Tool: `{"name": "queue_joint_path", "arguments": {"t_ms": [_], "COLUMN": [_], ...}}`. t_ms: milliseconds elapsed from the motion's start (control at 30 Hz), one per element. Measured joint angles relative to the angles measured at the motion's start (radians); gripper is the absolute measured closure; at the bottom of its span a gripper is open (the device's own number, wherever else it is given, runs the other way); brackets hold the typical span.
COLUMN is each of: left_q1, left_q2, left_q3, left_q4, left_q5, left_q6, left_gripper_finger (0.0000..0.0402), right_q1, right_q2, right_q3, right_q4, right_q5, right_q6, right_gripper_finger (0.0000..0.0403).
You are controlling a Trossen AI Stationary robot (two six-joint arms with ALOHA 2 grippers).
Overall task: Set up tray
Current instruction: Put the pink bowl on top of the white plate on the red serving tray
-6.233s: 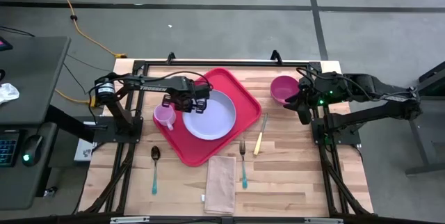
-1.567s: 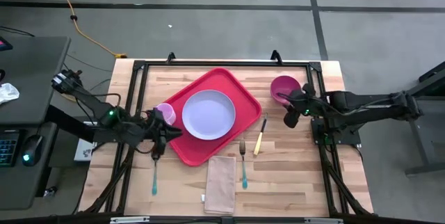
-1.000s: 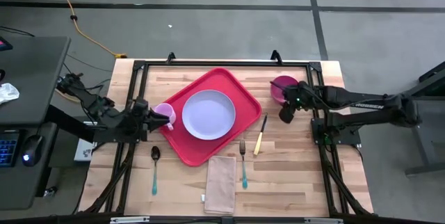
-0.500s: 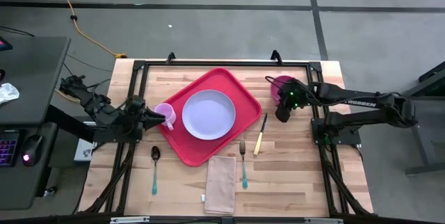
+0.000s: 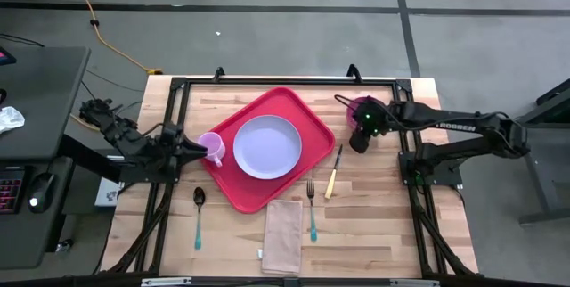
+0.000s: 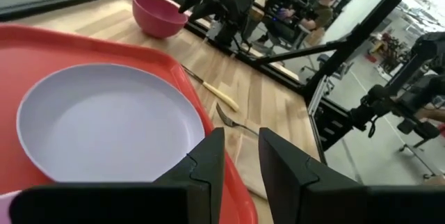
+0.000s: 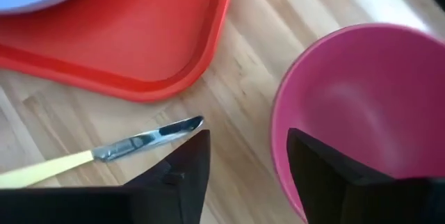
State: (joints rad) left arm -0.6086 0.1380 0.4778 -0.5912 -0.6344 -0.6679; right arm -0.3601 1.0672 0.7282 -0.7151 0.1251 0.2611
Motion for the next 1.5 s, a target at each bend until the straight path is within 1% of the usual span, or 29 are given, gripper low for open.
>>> {"name": "queue_joint_path", "arguments": {"t_ms": [100,200,300,367,533,667,867,1133,1300,1500], "left_q1": [0.000,0.000,0.000,0.000,0.000,0.000,0.000,0.000,0.000,0.000], "left_q2": [-0.036,-0.083,-0.136,-0.131,-0.131,-0.131,-0.131,-0.131,-0.131,-0.131], "left_q3": [-0.015,-0.063,-0.126,-0.140,-0.163,-0.176,-0.211,-0.281,-0.319,-0.321], "left_q4": [0.011,0.025,0.082,0.097,0.122,0.165,0.185,0.243,0.284,0.295], "left_q5": [0.011,0.035,0.052,0.060,0.080,0.109,0.151,0.165,0.198,0.224], "left_q6": [0.033,0.035,0.037,0.037,0.046,0.090,0.089,0.088,0.080,0.094], "left_gripper_finger": [0.0284,0.0284,0.0284,0.0284,0.0284,0.0284,0.0284,0.0284,0.0284,0.0284], "right_q1": [-0.028,-0.057,-0.078,-0.086,-0.112,-0.112,-0.112,-0.112,-0.113,-0.113], "right_q2": [0.000,0.000,0.000,0.000,0.019,0.071,0.147,0.190,0.198,0.198], "right_q3": [0.016,0.017,0.017,0.017,0.017,0.017,0.017,0.017,0.017,0.017], "right_q4": [-0.020,-0.049,-0.073,-0.073,-0.075,-0.074,-0.074,-0.075,-0.078,-0.085], "right_q5": [-0.009,-0.027,-0.027,-0.030,-0.079,-0.083,-0.082,-0.073,-0.067,-0.035], "right_q6": [-0.014,-0.018,-0.030,-0.039,-0.057,-0.061,-0.064,-0.062,-0.060,-0.051], "right_gripper_finger": [0.0221,0.0218,0.0220,0.0223,0.0222,0.0219,0.0218,0.0219,0.0233,0.0275]}}
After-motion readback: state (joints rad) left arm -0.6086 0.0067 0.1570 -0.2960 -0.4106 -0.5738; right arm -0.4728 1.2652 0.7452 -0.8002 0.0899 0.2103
